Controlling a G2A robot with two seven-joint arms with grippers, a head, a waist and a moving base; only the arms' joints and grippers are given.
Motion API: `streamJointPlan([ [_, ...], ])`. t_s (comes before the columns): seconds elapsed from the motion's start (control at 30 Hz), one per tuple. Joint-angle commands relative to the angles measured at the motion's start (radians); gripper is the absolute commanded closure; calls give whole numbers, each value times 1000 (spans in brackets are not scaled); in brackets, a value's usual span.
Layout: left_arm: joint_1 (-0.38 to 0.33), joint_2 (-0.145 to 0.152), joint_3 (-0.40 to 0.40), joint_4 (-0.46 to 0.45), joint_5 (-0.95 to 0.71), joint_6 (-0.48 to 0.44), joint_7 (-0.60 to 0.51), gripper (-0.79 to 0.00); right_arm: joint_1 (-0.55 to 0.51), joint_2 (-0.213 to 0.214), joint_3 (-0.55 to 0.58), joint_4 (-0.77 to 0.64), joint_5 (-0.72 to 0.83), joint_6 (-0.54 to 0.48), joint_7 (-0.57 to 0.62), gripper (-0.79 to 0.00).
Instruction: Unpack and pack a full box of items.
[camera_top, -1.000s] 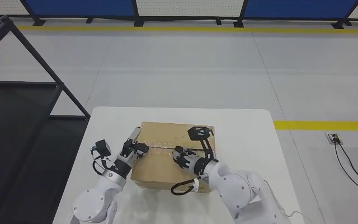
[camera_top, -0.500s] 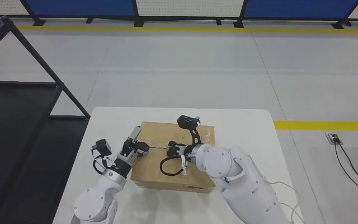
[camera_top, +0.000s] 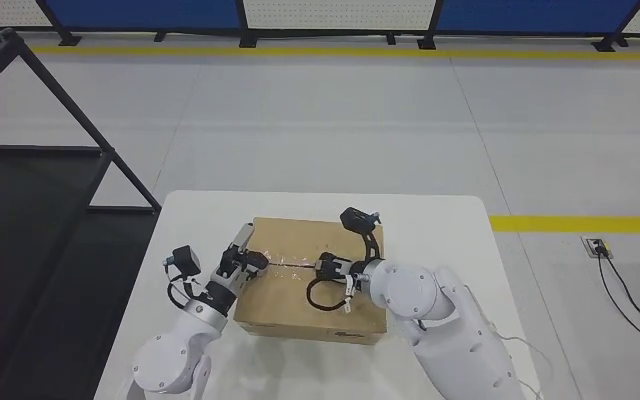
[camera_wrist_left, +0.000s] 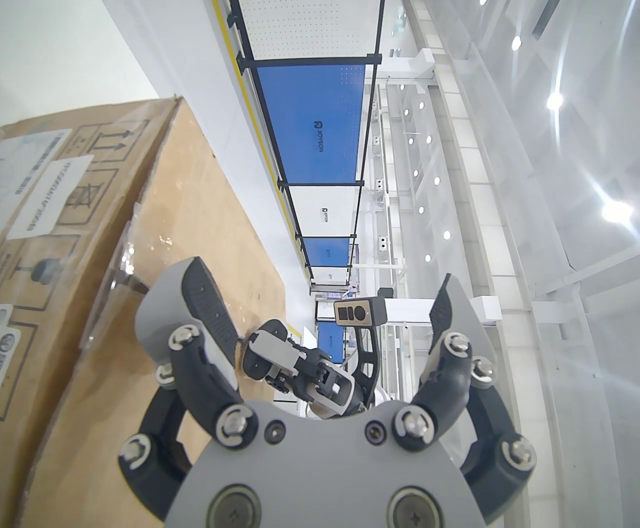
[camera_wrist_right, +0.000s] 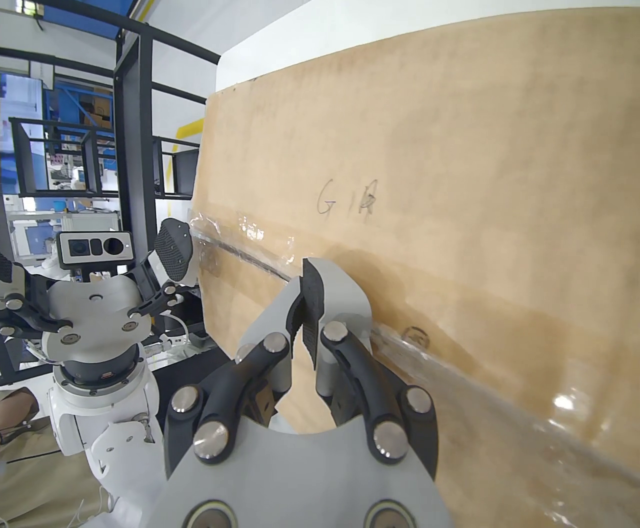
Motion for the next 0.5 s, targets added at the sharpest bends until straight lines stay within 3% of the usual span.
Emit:
streamJointPlan([
  [0.0,-1,0,1,1,2,1,-1,-785,-17,6,23,-15,-1,-1,6,0],
  [0.47,-3,1,0,-4,7,2,-8,-785,-128,47,210,-67,58,-53,41,0],
])
